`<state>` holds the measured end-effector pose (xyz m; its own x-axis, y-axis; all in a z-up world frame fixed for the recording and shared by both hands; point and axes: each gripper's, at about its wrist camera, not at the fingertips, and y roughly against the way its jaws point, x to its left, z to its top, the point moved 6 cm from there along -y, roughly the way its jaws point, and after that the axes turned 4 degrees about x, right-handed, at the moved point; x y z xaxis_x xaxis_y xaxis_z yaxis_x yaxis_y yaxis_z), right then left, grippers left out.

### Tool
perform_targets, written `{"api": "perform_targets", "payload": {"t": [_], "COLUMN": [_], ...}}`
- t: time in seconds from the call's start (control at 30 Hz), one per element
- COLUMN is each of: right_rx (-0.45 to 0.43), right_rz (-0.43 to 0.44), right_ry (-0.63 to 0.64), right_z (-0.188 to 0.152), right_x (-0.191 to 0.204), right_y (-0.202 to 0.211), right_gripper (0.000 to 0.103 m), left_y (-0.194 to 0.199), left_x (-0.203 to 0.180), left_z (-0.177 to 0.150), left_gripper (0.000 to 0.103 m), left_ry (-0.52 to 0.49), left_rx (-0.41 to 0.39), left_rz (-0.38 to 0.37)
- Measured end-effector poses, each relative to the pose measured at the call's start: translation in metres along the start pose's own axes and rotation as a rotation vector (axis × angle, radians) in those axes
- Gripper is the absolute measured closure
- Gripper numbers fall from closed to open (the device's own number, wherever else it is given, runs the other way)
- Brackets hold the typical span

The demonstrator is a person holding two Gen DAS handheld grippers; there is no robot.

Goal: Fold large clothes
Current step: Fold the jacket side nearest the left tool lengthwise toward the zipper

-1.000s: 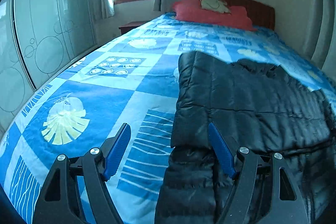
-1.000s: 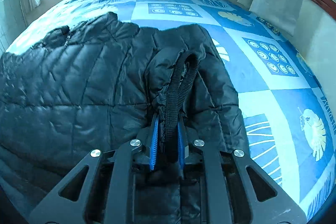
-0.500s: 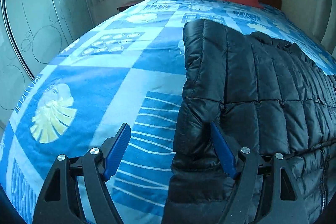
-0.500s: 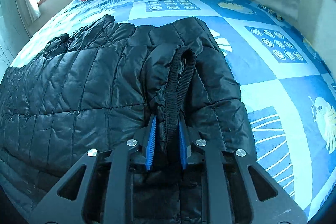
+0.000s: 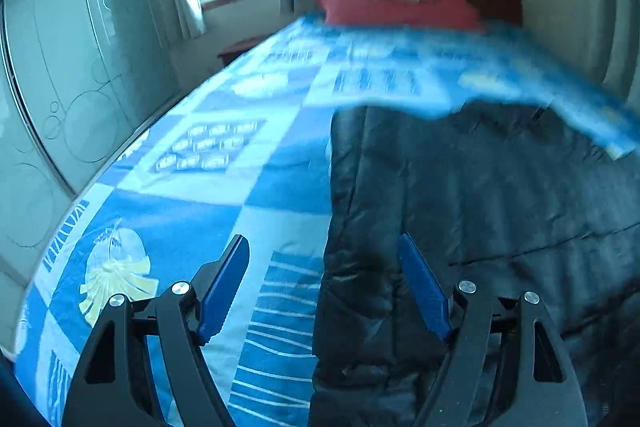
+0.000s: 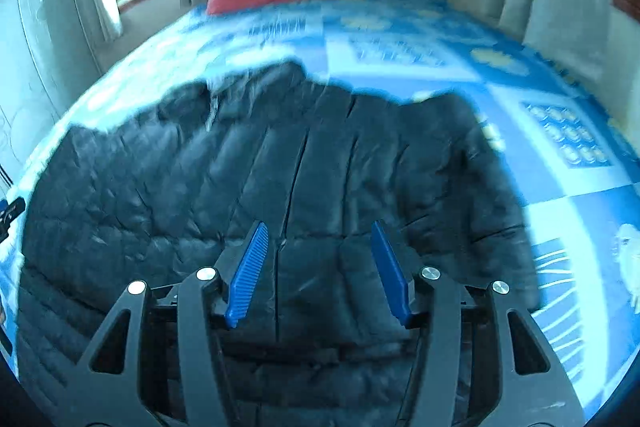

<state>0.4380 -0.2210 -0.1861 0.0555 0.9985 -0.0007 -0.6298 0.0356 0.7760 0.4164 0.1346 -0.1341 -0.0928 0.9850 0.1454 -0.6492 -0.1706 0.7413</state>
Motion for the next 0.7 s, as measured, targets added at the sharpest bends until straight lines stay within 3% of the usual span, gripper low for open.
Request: {"api": "perform_targets", "payload": {"t": [0.07,0.17,0.3,0.4,0.5,0.63,0.7], "right_rx": [0.021,0.018,0.006,-0.082,-0.087,-0.044,0.010], "right_rz": [0.006,0.009,0.001,0.028,0.032,0.006,-0.016], "right_ry": [-0.010,-0.024,-0.009,-0.019,-0.031,-0.049,-0.044], "right_z": [-0.006,-0.007,0.001,0.021,0.044,0.062,0.059], "right_x": [-0.001,-0.002,-0.004,-0.001,0.004,0.004,0.001], "right_y": [-0.015,-0.019,-0.003,0.021,0.013,-0.023,-0.046], "right_gripper": [0.047,0.046,0.046,0.041,0.038,0.038,0.037], "left_y": [-0.022,-0.044,-0.033,0.004,0.023,-0.015,-0.053], "left_x": [-0.003,-0.003,0.008,0.014,0.000,-0.024,-0.026], "left_z": [-0.009,-0.021,-0.015,0.003,0.029,0.049,0.043], "left_gripper": [0.026,0.026,0.027,0.027,0.027,0.027,0.027], "left_ry": [-0.032,-0.002,0.044,0.076,0.084,0.037,0.023], "left_rx": [0.055,0.113,0.139,0.054,-0.044,-0.031,0.055], "left_rz": [0.033,-0.006,-0.033,-0.045,-0.103,-0.039,0.018]}}
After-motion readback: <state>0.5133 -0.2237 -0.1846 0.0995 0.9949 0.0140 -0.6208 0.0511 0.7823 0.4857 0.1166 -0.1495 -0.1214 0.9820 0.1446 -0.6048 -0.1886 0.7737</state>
